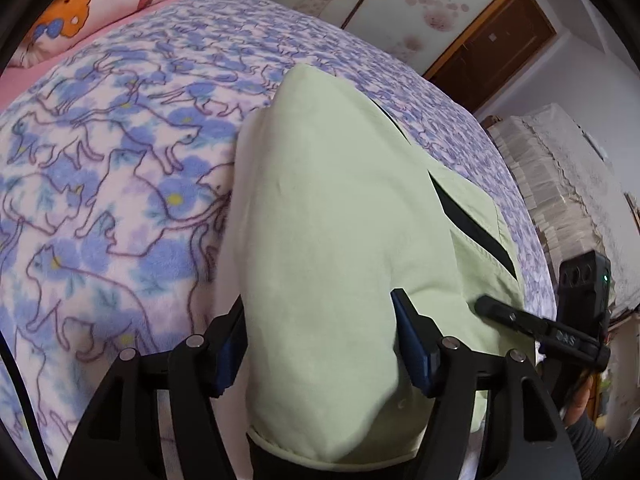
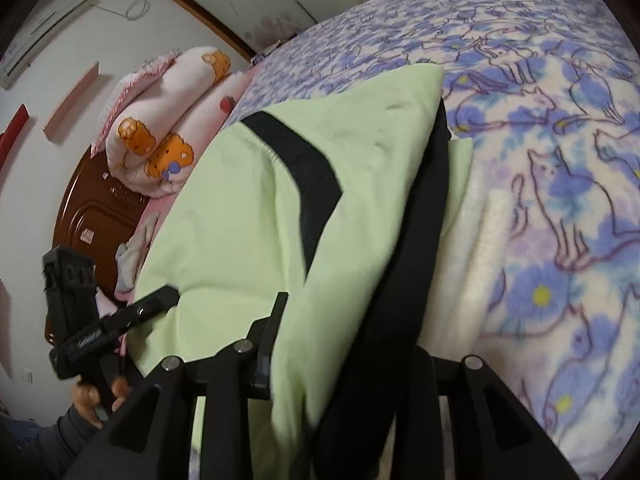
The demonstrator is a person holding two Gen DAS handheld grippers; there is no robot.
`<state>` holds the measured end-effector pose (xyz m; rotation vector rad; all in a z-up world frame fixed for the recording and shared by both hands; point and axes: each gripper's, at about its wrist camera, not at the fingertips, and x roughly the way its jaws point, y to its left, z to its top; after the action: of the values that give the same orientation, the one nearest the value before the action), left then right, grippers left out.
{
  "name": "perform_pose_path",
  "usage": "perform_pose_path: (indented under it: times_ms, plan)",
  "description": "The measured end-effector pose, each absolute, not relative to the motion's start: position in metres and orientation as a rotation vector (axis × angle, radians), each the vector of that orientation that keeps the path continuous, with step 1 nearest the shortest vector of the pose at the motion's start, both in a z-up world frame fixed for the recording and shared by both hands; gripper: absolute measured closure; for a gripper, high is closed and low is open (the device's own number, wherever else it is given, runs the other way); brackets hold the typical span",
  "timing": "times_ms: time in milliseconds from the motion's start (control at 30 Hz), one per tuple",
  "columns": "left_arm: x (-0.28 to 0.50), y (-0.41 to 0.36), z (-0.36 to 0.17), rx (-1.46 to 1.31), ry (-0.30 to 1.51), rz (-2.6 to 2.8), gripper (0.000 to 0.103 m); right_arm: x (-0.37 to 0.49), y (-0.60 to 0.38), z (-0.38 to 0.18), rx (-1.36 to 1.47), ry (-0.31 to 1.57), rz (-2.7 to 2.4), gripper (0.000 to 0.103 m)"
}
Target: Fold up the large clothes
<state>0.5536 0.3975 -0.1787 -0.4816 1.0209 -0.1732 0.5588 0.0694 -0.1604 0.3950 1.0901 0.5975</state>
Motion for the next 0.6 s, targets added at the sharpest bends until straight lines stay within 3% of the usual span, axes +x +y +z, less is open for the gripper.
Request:
perform_pose_path:
  times_ms: [100, 167, 233, 400, 467, 600]
  plan:
    - [0.551, 0.394, -0.176, -0.479, 1.032, -0.175, 0.037, 0.546, 0.065, -0.161, 0.391, 1.119, 0.606, 0.070]
    - [0.545, 0.390, -0.174, -0.467, 1.037, -0.186, 0.040, 0.541, 0.066, -0.159, 0.388, 1.113, 0.617, 0.089]
    - [0.540, 0.388, -0.172, -0.430, 1.026, -0.192, 0.040, 0.536, 0.063, -0.155, 0.425, 1.126, 0.631, 0.090]
    - [0.535, 0.388, -0.171, -0.426, 1.045, -0.187, 0.040, 0.533, 0.066, -0.160, 0.376, 1.158, 0.579, 0.085]
    - [0.531, 0.385, -0.158, -0.388, 1.038, -0.148, 0.040, 0.528, 0.065, -0.148, 0.344, 1.152, 0.541, 0.076]
    - [0.504, 0.381, -0.116, -0.304, 0.942, -0.047, 0.040, 0.502, 0.059, -0.111, 0.219, 1.074, 0.398, 0.073]
